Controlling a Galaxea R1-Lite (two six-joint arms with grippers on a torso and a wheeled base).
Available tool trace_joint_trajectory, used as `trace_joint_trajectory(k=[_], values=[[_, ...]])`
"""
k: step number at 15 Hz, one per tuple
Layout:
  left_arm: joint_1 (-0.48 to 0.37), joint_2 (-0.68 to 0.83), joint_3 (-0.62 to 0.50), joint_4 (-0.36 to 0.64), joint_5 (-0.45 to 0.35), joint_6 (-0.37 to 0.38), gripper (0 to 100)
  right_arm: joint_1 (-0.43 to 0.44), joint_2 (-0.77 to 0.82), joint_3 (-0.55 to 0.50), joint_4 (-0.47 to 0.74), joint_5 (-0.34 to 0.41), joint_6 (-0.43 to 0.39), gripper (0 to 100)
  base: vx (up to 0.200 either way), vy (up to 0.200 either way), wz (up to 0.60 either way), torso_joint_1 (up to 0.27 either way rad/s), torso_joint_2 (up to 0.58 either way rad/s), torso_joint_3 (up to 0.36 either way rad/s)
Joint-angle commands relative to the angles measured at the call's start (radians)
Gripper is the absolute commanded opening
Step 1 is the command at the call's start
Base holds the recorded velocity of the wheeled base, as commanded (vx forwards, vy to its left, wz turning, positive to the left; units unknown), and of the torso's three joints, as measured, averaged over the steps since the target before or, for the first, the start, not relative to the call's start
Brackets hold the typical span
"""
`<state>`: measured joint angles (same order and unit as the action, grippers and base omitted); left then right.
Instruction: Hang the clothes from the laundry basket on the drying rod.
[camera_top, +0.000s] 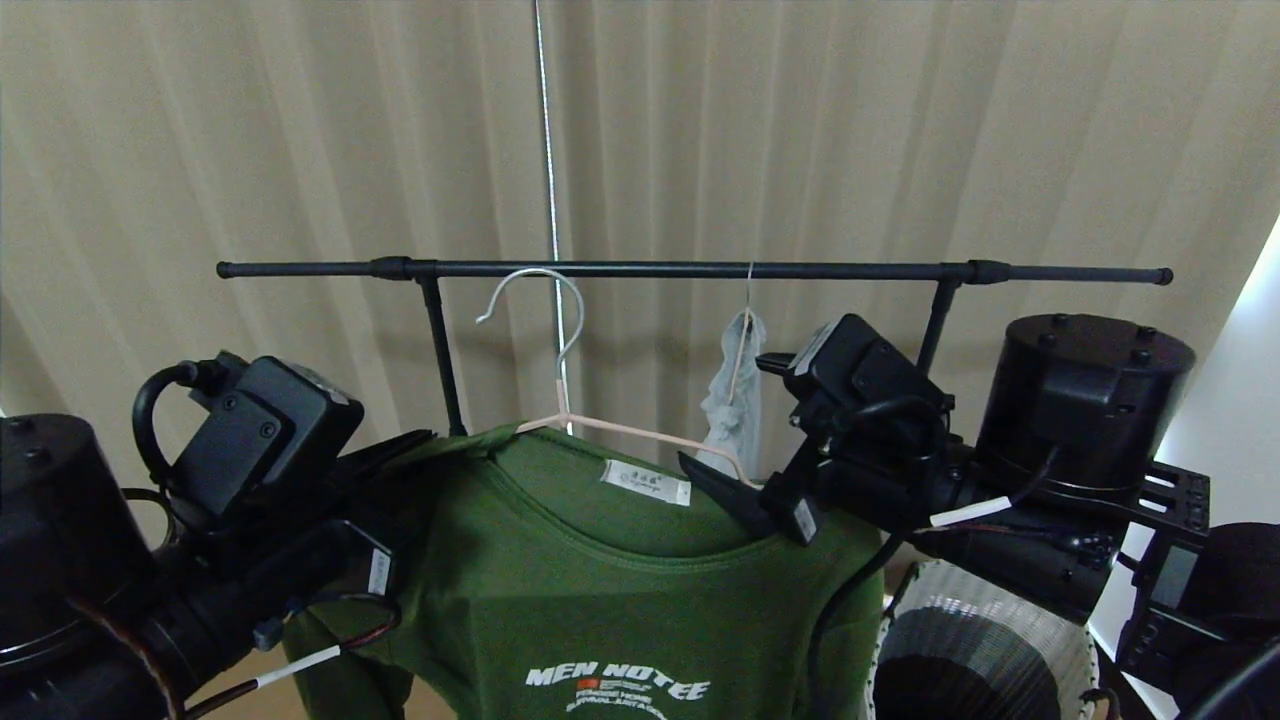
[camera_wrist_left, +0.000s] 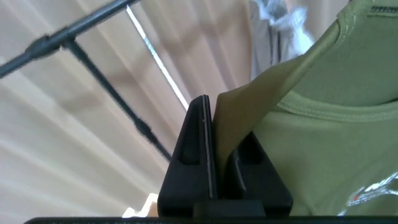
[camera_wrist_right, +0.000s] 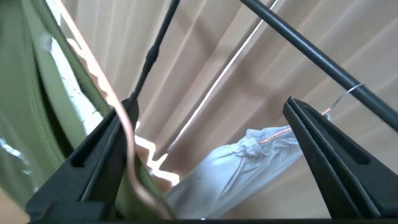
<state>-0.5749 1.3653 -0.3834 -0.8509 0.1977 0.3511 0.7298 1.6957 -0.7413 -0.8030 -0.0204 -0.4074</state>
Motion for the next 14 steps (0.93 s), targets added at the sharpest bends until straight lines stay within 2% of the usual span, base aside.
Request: trace_joint_trajectory(k=[1, 3, 4, 14], values=[[-0.006, 0.006, 0.000, -0.001, 0.000, 0.000, 0, 0.003, 0.016, 0.000, 0.005, -0.001, -0.022, 100, 0.000, 0.000, 0.00, 0.000, 0.00, 0.000], [-0.014, 0.011, 0.008, -0.001, 0.000, 0.002, 0, 0.026, 0.025, -0.004, 0.008, -0.001, -0.044, 100, 0.000, 0.000, 0.00, 0.000, 0.00, 0.000], [-0.014, 0.011, 0.012, -0.001, 0.000, 0.002, 0, 0.030, 0.027, -0.003, 0.008, -0.001, -0.044, 0, 0.000, 0.000, 0.00, 0.000, 0.00, 0.000], [-0.016, 0.012, 0.037, -0.001, -0.003, 0.014, 0, 0.030, 0.027, 0.002, 0.007, 0.000, -0.044, 0, 0.000, 0.000, 0.00, 0.000, 0.00, 0.000]])
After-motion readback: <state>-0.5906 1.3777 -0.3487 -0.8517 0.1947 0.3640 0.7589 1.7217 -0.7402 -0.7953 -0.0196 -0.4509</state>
